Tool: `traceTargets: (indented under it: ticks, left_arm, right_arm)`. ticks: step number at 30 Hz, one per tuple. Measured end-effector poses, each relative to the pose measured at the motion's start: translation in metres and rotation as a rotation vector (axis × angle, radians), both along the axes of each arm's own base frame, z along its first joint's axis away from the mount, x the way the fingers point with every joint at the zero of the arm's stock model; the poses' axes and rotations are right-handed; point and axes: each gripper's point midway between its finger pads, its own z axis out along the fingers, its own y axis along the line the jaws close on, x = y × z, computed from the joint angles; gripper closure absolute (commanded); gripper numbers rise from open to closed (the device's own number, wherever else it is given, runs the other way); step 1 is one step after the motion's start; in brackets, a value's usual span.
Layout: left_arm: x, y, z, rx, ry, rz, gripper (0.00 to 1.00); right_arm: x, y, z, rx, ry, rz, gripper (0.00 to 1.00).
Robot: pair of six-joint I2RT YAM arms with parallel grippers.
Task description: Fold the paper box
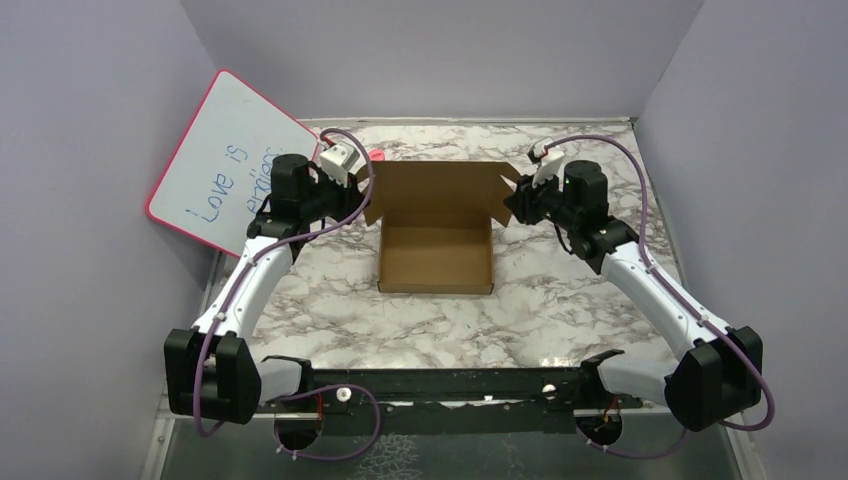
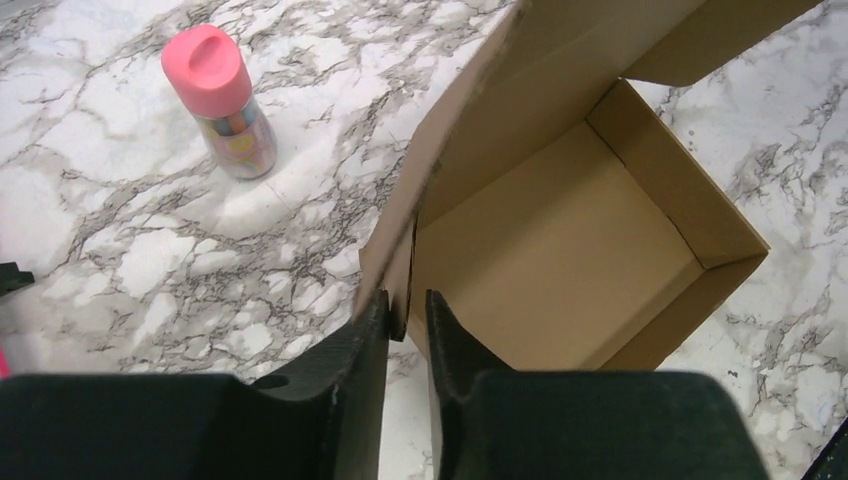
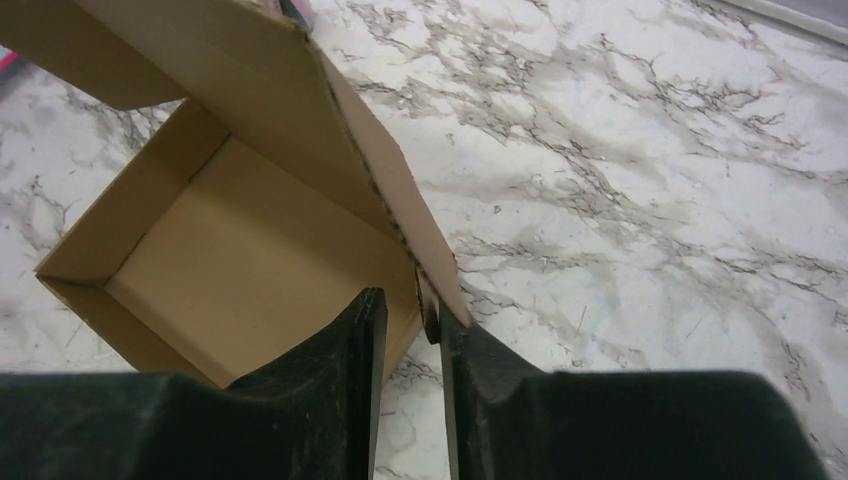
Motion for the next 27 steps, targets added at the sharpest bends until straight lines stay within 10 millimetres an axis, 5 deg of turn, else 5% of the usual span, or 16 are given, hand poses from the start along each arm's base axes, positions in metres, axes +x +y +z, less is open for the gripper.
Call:
traceTargets:
  ticks: [11, 27]
  left_arm:
    - [0.0, -0.011, 0.004, -0.104, 0.008, -0.004, 0.94]
    - [0.003, -0.006, 0.003, -0.29, 0.043, 0.247, 0.93]
  right_arm:
    - [0.0, 0.008, -0.003, 0.056, 0.03, 0.013, 0.97]
    - [-0.001, 0.025, -0.004, 0.197, 0.01, -0.04, 0.98]
